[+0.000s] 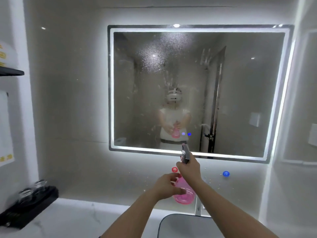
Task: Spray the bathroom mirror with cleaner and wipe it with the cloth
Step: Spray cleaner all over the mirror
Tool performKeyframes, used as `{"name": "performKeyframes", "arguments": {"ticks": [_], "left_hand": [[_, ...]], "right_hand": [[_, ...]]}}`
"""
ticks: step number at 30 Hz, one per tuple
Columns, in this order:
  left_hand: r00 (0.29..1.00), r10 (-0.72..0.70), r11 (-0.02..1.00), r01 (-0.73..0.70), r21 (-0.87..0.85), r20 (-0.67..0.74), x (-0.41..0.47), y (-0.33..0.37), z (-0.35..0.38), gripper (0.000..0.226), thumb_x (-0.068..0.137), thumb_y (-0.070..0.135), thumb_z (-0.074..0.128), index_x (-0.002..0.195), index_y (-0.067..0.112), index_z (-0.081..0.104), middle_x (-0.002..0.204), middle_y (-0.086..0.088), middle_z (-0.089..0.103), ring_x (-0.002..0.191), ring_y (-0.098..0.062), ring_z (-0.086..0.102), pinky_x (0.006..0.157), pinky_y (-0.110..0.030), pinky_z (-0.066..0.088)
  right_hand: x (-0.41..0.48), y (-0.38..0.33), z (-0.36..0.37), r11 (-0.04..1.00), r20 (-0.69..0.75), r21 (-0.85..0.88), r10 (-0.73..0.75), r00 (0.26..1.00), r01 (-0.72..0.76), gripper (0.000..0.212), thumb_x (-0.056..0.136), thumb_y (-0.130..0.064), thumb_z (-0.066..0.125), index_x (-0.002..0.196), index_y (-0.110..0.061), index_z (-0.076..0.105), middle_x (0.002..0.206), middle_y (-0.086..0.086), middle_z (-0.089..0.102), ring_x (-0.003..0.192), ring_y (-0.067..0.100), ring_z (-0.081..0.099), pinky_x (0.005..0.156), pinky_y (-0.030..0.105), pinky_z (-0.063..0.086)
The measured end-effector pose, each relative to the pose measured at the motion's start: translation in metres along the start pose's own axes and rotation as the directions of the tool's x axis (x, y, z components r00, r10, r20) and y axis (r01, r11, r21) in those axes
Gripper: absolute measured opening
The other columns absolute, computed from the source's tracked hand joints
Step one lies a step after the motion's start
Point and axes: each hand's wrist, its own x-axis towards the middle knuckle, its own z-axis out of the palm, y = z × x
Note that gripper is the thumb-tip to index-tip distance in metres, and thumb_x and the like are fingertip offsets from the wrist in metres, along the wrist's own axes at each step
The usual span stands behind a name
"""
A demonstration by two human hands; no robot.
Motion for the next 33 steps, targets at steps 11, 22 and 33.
{"name": "performKeyframes", "arguments": {"ticks": [11, 22, 33], "left_hand": [[0.999, -0.036, 0.999, 0.035, -0.03, -0.037, 0.041, 0.005, 0.048, 0.067, 0.069, 0.034, 0.078, 0.13, 0.025, 0.052, 0.122, 0.006, 0.06, 0.105, -0.014, 0.057, 0.095, -0.034, 0.048], [0.994, -0.089, 0.994, 0.085, -0.063, -0.06, 0.067, -0.061, 0.01, 0.063, 0.066, 0.033, 0.08, 0.123, 0.026, 0.053, 0.113, 0.007, 0.061, 0.099, -0.013, 0.059, 0.085, -0.025, 0.05], [1.0, -0.021, 1.0, 0.021, -0.023, -0.007, 0.118, -0.127, -0.048, 0.063, 0.065, 0.024, 0.08, 0.123, 0.018, 0.057, 0.115, 0.002, 0.064, 0.1, -0.016, 0.058, 0.083, -0.019, 0.048]], "right_hand": [[0.034, 0.047, -0.023, 0.992, -0.017, 0.123, 0.014, 1.0, -0.012, 0.015, 0.075, 0.006, 0.052, 0.087, -0.001, 0.057, 0.075, 0.01, 0.059, 0.064, 0.018, 0.051, 0.053, 0.014, 0.038], [0.06, 0.064, 0.059, 0.996, 0.141, 0.084, -0.048, 0.989, 0.037, 0.028, 0.071, 0.007, 0.053, 0.098, 0.001, 0.059, 0.083, 0.014, 0.065, 0.074, 0.027, 0.057, 0.064, 0.029, 0.041], [0.082, 0.062, 0.14, 0.997, -0.047, 0.075, -0.005, 0.999, 0.009, 0.017, 0.068, 0.008, 0.054, 0.081, -0.002, 0.051, 0.061, 0.0, 0.042, 0.058, 0.016, 0.041, 0.055, 0.027, 0.031]]}}
